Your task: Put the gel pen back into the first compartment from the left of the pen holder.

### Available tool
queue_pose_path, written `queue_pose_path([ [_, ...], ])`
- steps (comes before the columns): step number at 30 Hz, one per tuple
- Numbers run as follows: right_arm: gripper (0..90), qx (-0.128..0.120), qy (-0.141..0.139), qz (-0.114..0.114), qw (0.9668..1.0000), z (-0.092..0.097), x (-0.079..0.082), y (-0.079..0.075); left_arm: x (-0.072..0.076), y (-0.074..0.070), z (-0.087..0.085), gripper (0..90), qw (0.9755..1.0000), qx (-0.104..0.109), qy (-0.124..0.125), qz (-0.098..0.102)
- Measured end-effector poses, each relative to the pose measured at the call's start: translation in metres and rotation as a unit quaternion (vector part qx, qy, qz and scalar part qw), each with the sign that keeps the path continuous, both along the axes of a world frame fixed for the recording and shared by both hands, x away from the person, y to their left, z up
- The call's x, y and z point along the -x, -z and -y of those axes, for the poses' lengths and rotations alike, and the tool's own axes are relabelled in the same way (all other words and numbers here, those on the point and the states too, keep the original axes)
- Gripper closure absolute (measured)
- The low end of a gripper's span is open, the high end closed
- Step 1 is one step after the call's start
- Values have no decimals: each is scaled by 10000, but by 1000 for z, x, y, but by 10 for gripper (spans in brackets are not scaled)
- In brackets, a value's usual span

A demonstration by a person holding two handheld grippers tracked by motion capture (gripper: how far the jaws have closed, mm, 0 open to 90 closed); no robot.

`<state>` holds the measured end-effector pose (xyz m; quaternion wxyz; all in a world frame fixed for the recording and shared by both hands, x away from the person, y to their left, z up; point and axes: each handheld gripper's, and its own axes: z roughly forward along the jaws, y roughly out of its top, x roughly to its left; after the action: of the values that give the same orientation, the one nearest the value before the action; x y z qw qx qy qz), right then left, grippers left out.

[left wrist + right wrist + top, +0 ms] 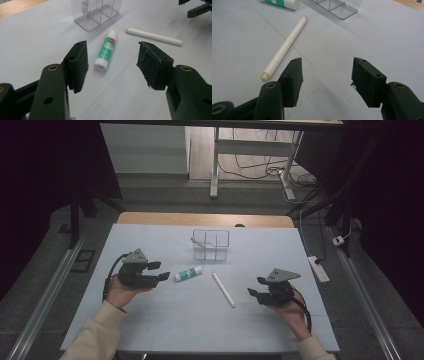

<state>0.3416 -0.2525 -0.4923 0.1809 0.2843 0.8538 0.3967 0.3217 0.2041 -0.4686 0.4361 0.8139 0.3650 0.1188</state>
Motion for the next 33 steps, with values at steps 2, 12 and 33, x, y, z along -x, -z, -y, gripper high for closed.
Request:
queue_pose_path([
  [2,411,9,-16,-13,10000,0,0,0,4,4,-4,410,10000,-40,-30,-26],
  [12,411,3,-4,-31,10000,0,-1,0,23,18,-20,395,9998,-24,-172,-81],
  [33,400,-106,57,-97,9999,6,-7,-3,49,35,-30,358,9996,-131,-210,-97],
])
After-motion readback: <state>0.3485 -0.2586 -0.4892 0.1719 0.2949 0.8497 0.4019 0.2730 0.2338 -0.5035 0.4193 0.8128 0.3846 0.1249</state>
